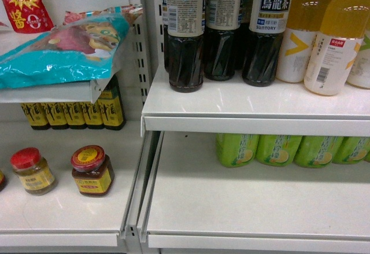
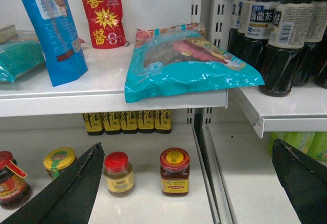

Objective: Move water from second to third shelf

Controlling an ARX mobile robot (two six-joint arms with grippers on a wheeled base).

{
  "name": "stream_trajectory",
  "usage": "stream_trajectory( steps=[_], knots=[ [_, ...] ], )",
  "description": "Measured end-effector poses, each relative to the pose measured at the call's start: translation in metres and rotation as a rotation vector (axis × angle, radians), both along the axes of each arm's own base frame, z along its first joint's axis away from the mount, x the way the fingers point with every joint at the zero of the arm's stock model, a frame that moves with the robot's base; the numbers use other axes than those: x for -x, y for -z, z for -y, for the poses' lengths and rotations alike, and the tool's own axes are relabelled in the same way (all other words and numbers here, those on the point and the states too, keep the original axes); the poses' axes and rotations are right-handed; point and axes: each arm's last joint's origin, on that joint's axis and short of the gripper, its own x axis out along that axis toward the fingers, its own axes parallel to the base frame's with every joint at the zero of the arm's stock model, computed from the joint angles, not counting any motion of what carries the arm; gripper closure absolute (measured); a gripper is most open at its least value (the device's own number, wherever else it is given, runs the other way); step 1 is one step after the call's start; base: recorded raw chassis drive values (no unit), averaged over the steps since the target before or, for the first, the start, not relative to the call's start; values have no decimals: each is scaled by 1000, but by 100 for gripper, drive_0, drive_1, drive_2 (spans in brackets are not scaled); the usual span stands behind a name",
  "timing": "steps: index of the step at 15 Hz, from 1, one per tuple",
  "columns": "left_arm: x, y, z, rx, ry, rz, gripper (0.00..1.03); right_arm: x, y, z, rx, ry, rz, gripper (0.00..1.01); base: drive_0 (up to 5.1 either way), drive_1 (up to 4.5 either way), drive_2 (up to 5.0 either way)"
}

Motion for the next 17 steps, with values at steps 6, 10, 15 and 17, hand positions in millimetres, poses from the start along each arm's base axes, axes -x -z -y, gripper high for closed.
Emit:
stream_trajectory(
  steps=[6, 10, 15, 17],
  knots=[
    [0, 0, 0, 0, 0, 0, 5, 0, 0, 0, 0, 0, 0, 3, 0, 0, 0],
    [0, 0, 0, 0, 0, 0, 5, 0, 0, 0, 0, 0, 0, 3, 0, 0, 0],
    [0, 0, 0, 0, 0, 0, 5, 0, 0, 0, 0, 0, 0, 3, 0, 0, 0],
    [0, 0, 0, 0, 0, 0, 5, 0, 0, 0, 0, 0, 0, 3, 0, 0, 0]
  ],
)
